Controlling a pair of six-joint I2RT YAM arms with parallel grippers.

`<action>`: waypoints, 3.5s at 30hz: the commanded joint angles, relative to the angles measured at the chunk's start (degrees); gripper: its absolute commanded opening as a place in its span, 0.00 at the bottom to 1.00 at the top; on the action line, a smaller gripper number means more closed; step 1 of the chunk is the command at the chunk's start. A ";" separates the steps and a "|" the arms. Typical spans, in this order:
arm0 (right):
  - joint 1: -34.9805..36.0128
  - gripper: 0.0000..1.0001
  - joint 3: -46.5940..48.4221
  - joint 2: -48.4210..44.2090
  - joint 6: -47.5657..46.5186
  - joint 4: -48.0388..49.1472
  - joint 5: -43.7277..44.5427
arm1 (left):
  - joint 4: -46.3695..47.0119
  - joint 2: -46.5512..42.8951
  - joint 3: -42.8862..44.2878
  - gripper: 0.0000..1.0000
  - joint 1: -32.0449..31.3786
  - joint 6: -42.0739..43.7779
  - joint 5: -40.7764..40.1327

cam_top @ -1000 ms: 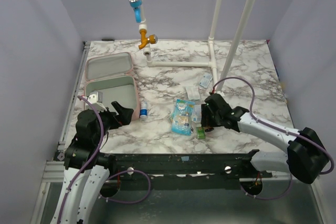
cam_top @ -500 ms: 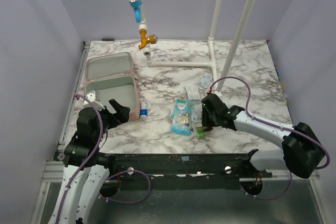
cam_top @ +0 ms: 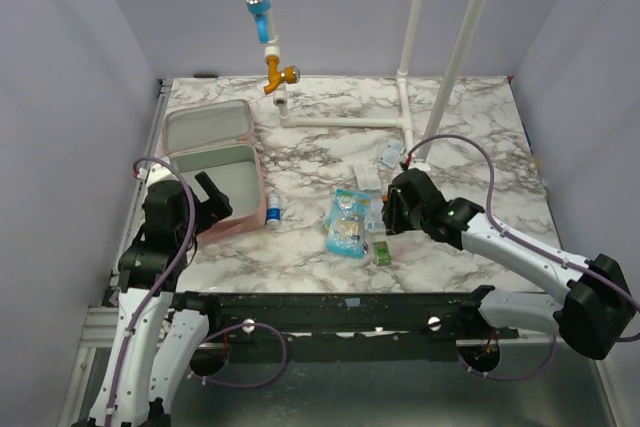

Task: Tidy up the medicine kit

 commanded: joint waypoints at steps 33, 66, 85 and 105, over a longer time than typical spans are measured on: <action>0.38 0.30 5.76 -13.39 -5.91 2.24 -15.16 | -5.02 44.13 12.42 0.98 24.62 8.28 -15.51; 0.40 0.30 2.54 -17.72 -4.26 0.33 -16.30 | -2.02 40.96 3.50 0.00 21.75 2.30 6.51; 0.42 0.30 2.54 -17.92 -2.39 -2.35 -14.00 | 1.71 28.16 -6.29 0.00 2.12 -11.19 8.39; 4.06 0.26 11.03 -5.27 -1.02 3.10 -17.81 | -3.94 13.20 -10.52 0.12 -5.61 -18.45 -2.31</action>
